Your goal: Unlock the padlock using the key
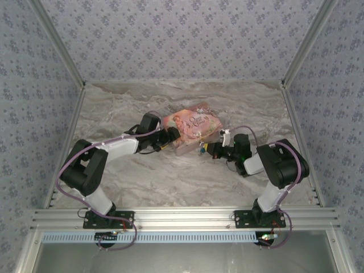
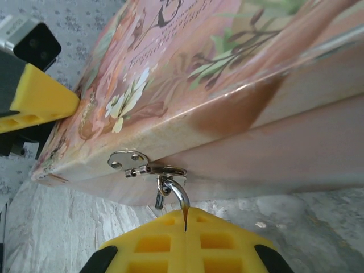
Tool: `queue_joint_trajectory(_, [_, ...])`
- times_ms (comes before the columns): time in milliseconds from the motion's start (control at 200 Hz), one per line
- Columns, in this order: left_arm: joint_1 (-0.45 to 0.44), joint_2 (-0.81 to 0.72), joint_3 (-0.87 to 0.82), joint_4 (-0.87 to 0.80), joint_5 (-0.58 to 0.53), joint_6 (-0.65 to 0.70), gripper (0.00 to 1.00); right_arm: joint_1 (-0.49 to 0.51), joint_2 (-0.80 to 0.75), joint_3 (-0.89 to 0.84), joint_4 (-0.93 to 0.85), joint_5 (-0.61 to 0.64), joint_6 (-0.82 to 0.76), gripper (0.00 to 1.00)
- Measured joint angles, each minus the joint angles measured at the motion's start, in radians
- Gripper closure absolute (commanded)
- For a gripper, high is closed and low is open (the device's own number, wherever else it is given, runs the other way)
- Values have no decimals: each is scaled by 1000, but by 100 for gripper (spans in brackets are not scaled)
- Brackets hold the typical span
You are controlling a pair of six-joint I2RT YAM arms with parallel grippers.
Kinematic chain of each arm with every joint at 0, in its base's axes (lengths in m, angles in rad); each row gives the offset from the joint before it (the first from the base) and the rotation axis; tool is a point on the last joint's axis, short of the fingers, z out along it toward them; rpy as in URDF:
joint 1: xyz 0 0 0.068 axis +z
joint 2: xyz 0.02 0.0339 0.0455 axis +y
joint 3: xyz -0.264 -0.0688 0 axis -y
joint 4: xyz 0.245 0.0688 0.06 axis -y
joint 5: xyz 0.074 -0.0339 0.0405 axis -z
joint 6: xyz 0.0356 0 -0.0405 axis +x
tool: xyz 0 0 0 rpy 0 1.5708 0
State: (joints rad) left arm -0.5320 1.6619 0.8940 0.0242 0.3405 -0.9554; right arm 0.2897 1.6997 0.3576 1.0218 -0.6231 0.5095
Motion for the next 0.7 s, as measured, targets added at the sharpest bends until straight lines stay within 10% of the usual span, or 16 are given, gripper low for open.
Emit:
queue_joint_trajectory(340, [2,0,0,-1,0,0,18,-11,-66,5,-6,25,29,100])
queue_joint_trajectory(545, [2,0,-1,0,0,0,18,-16,-61,8,-49,-14,-18,59])
queue_joint_trajectory(705, [2,0,-1,0,0,0,17,-18,8,47,-51,-90,-41,51])
